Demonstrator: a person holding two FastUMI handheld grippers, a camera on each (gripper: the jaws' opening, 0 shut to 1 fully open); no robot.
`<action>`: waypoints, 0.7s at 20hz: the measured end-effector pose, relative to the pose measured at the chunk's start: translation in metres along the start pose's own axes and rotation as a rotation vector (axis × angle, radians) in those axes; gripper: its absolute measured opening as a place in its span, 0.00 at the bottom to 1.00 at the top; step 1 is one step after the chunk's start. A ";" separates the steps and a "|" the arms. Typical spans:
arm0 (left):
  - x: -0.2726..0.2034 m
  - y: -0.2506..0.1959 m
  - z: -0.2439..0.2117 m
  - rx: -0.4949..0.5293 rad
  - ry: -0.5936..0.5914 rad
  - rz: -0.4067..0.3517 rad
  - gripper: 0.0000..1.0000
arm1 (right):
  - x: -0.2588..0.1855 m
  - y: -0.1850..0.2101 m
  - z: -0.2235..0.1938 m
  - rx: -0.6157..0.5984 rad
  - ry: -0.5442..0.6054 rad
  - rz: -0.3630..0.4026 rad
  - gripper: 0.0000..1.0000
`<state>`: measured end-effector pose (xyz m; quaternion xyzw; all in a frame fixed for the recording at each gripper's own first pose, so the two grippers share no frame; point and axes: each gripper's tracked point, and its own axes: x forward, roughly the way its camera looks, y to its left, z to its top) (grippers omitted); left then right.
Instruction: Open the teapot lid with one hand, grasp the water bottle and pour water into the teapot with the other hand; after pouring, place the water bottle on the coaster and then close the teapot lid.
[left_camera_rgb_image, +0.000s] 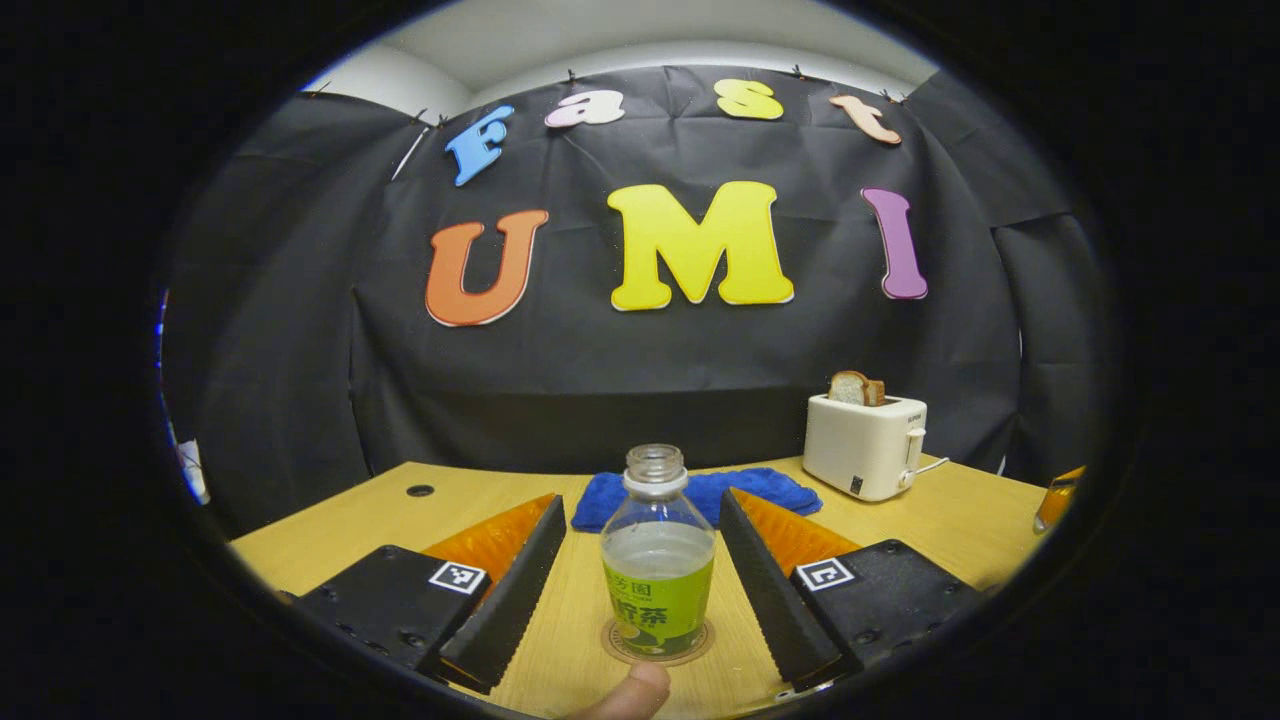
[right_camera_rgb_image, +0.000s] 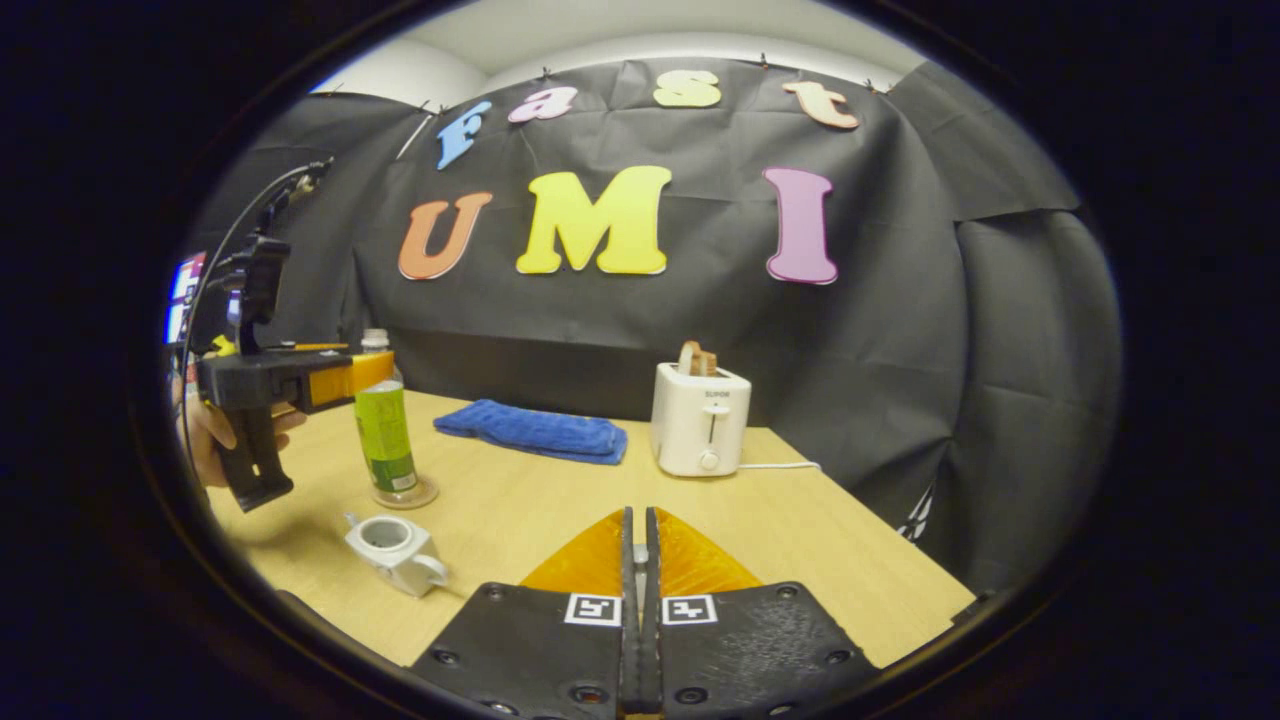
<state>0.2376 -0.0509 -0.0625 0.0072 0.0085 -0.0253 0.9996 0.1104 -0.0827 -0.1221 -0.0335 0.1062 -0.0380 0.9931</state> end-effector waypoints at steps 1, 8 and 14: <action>-0.008 -0.003 0.003 -0.006 0.001 -0.029 0.96 | 0.001 0.009 -0.004 0.001 0.006 0.022 0.00; -0.077 0.026 0.022 -0.053 -0.029 0.008 0.96 | -0.010 0.097 -0.009 0.048 -0.001 0.216 0.01; -0.126 0.046 0.020 -0.070 -0.067 0.053 0.96 | -0.015 0.160 -0.005 0.048 -0.012 0.338 0.01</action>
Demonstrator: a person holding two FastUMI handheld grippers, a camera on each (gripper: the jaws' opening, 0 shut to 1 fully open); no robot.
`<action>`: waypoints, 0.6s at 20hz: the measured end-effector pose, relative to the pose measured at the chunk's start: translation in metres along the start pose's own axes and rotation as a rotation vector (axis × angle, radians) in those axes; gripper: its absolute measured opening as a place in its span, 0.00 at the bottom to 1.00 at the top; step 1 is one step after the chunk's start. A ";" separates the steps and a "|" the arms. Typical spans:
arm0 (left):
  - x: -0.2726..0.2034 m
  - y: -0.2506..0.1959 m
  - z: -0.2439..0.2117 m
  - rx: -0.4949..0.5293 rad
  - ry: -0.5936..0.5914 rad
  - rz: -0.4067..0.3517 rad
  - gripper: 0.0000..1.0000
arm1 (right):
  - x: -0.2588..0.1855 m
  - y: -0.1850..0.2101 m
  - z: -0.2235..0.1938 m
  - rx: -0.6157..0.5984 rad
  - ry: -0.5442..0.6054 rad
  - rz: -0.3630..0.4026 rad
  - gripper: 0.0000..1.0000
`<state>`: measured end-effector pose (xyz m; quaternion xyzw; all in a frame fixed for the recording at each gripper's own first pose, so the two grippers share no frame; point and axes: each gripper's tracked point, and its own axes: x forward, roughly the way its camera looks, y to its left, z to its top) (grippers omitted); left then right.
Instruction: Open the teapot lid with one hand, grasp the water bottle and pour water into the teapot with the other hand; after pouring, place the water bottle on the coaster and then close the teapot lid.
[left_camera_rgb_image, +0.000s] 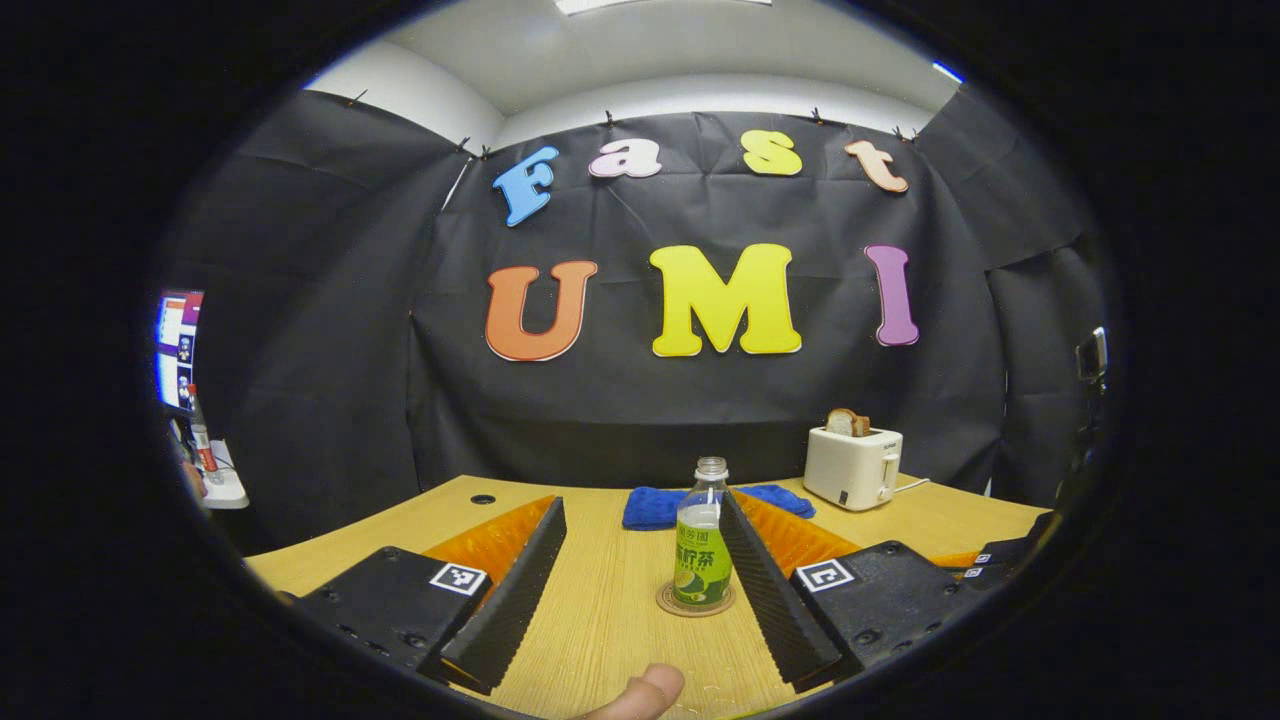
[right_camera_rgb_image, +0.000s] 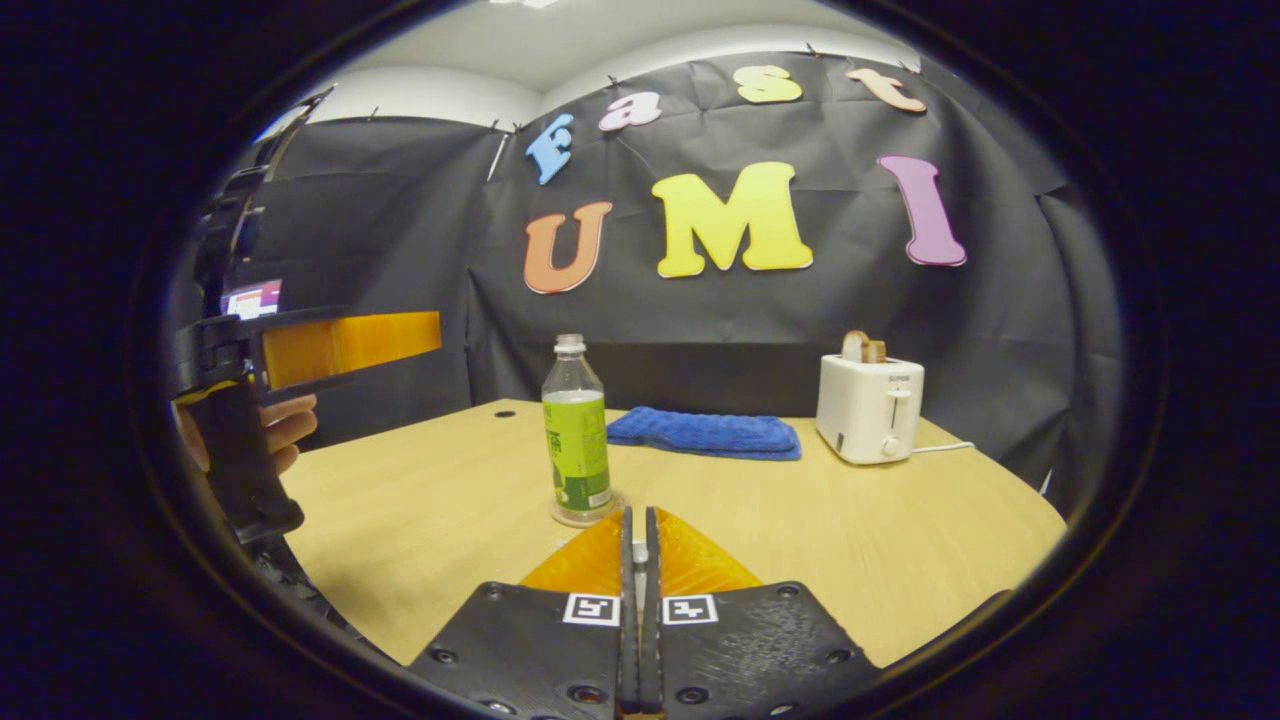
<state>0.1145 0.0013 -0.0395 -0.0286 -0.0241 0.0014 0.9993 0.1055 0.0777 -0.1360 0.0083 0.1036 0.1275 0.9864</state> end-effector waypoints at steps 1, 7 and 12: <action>-0.006 0.001 -0.003 -0.009 0.009 -0.008 0.96 | 0.005 0.004 0.001 0.005 0.003 0.004 0.01; -0.019 0.029 -0.013 0.003 0.041 0.018 0.96 | 0.037 0.007 -0.006 0.030 0.041 -0.002 0.01; -0.022 0.040 -0.025 0.047 0.088 0.023 0.96 | 0.044 -0.003 -0.010 0.028 0.037 -0.043 0.01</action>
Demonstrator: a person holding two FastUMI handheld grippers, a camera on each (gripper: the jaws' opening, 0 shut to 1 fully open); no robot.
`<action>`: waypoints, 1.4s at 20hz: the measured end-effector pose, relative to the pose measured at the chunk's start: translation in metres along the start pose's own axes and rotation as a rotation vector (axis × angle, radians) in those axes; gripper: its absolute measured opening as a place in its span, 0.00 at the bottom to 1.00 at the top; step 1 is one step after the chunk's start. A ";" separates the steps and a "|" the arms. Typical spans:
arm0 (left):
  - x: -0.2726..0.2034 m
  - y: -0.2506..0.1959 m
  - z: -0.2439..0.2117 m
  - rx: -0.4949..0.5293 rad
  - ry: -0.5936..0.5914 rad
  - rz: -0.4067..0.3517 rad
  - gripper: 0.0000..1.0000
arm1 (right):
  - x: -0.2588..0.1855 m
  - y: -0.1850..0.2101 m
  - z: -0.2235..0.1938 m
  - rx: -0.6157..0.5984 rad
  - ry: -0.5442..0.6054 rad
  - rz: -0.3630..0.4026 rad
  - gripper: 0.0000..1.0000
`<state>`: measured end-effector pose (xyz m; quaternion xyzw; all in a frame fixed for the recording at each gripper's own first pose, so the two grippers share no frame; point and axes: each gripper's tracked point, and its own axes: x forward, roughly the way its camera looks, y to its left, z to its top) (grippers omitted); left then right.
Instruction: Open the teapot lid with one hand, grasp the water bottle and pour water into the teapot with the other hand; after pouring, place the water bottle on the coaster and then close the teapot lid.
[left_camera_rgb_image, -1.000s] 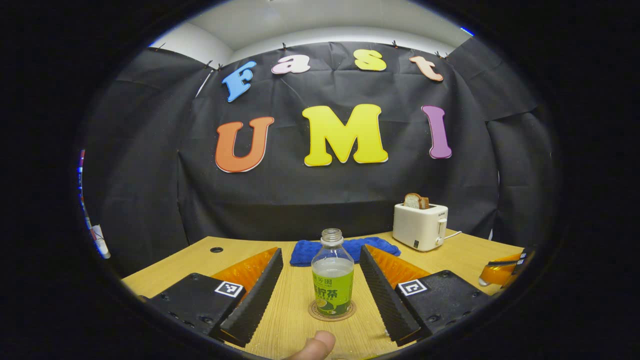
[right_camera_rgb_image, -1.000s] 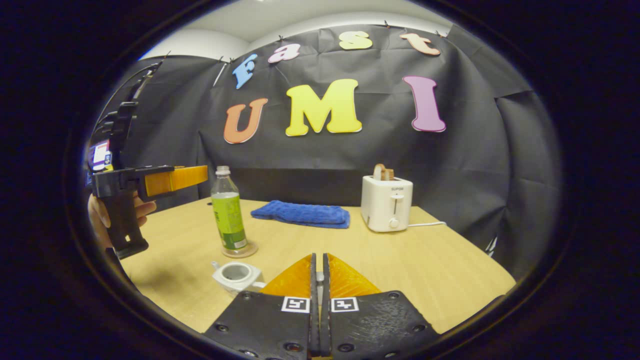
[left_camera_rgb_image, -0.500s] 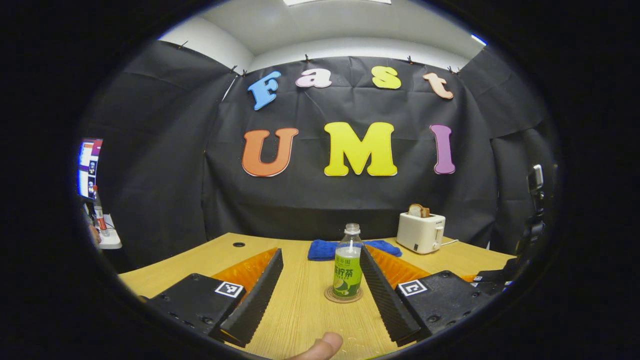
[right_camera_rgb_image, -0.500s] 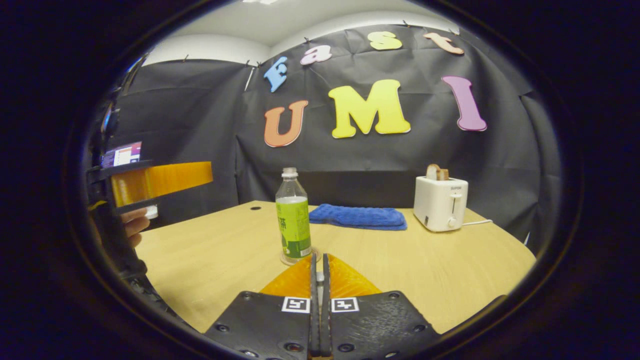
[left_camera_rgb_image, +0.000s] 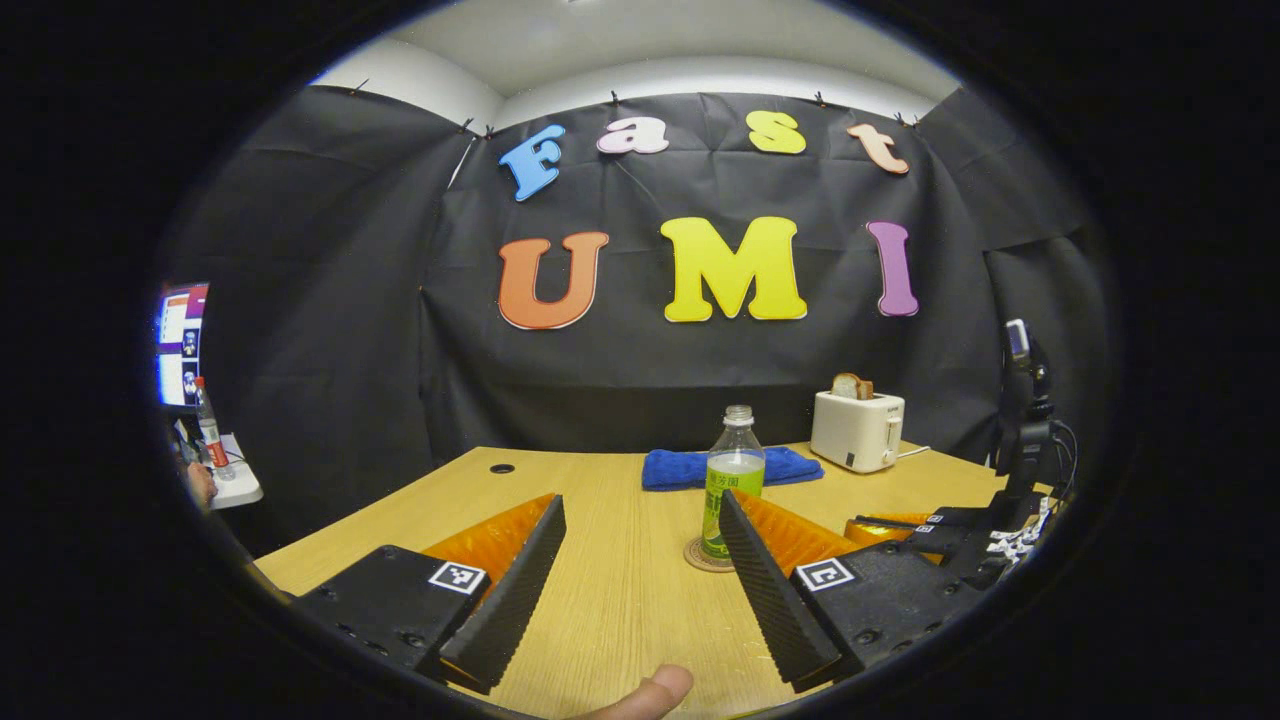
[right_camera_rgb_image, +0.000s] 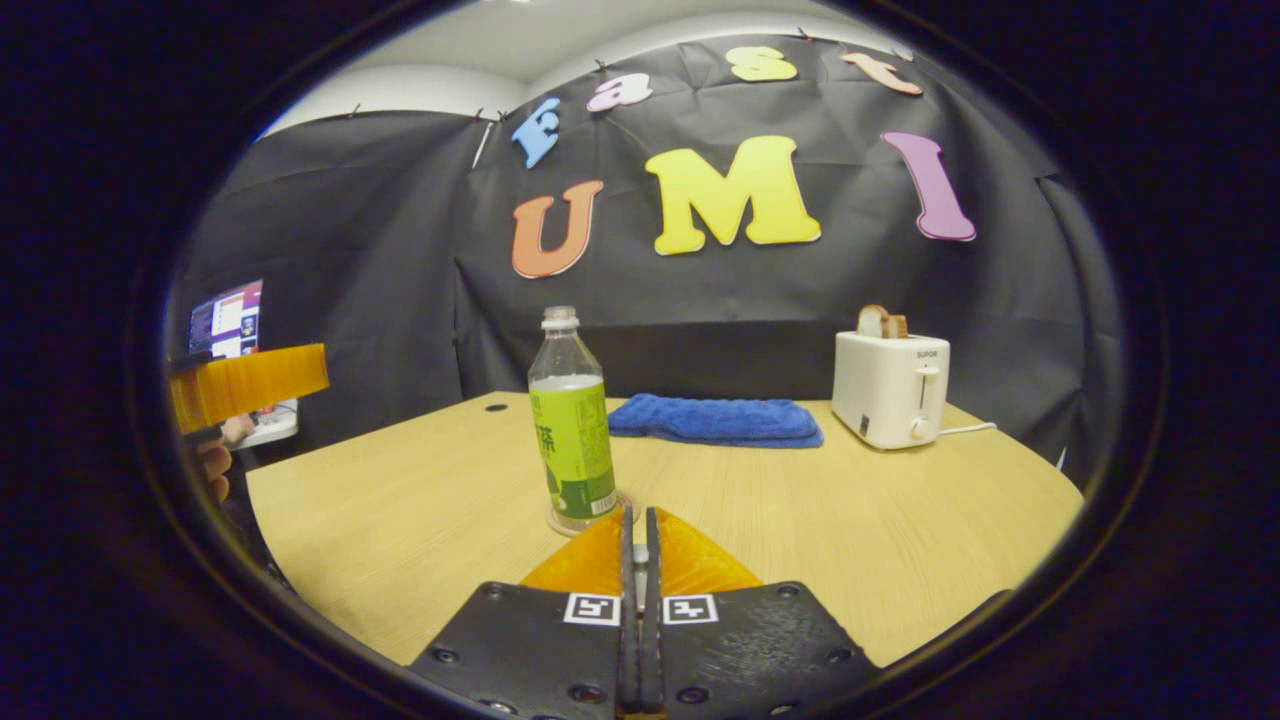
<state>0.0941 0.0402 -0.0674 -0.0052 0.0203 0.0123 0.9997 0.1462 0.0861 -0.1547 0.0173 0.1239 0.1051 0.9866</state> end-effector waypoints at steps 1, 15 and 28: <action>0.000 0.001 0.001 -0.003 -0.001 -0.002 0.96 | -0.001 0.000 -0.002 0.006 0.001 0.008 0.01; 0.001 -0.001 -0.009 0.003 0.029 -0.023 0.96 | -0.006 0.002 -0.007 -0.024 0.007 0.021 0.17; 0.002 0.016 -0.016 0.035 0.062 0.051 0.96 | -0.101 -0.032 0.131 0.017 -0.206 -0.098 0.41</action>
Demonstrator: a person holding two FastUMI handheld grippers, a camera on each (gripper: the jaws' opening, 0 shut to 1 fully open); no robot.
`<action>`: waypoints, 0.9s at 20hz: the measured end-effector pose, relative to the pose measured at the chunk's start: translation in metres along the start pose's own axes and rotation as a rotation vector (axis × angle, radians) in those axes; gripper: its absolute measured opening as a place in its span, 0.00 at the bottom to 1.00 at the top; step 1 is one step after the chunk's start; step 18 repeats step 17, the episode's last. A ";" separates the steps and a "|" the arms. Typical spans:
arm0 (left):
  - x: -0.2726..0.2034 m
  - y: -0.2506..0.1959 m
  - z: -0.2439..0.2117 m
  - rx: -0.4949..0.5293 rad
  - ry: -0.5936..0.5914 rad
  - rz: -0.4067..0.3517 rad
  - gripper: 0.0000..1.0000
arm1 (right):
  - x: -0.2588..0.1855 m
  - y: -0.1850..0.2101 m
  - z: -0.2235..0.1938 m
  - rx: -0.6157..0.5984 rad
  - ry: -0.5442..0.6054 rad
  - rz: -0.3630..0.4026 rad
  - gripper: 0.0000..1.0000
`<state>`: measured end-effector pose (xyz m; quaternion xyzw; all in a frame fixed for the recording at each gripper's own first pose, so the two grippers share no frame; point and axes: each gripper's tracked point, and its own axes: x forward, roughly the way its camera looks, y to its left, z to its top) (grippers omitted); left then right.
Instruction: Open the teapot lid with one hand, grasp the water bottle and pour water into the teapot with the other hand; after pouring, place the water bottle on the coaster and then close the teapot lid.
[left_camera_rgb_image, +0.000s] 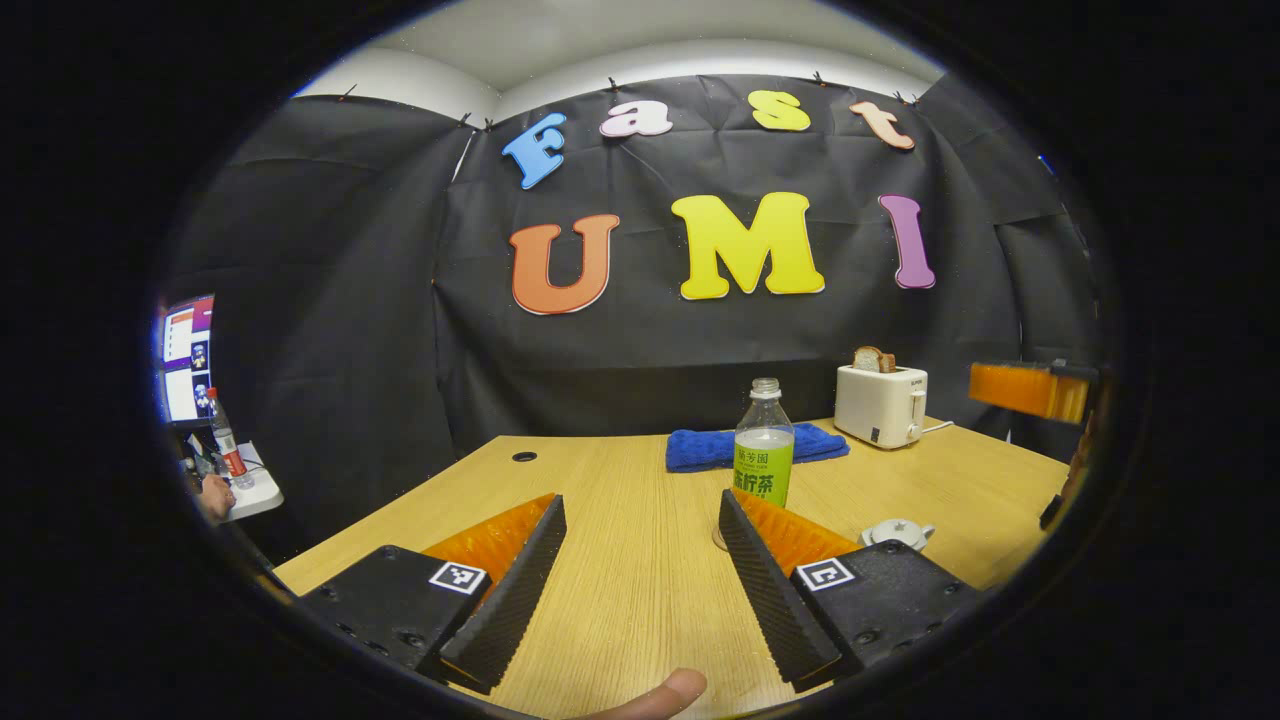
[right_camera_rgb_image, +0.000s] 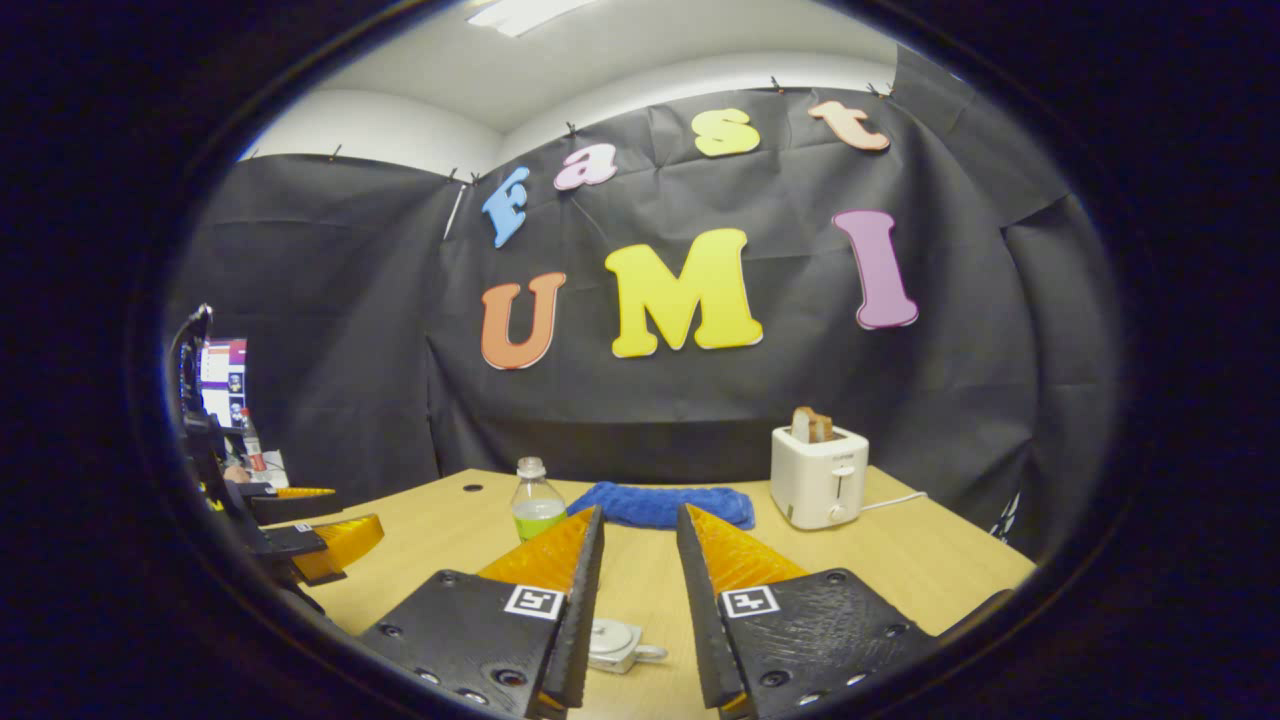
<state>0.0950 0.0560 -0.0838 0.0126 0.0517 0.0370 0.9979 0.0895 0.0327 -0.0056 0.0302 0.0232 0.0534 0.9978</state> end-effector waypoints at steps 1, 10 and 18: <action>-0.002 0.003 0.002 0.002 0.000 0.011 0.96 | -0.009 -0.004 0.009 -0.018 -0.012 -0.011 0.46; -0.030 0.007 0.025 -0.083 0.000 0.026 0.96 | -0.080 -0.032 0.025 -0.139 -0.051 -0.055 0.95; -0.054 -0.009 0.045 -0.077 -0.041 0.004 0.96 | -0.087 -0.059 -0.003 -0.116 0.021 -0.132 0.95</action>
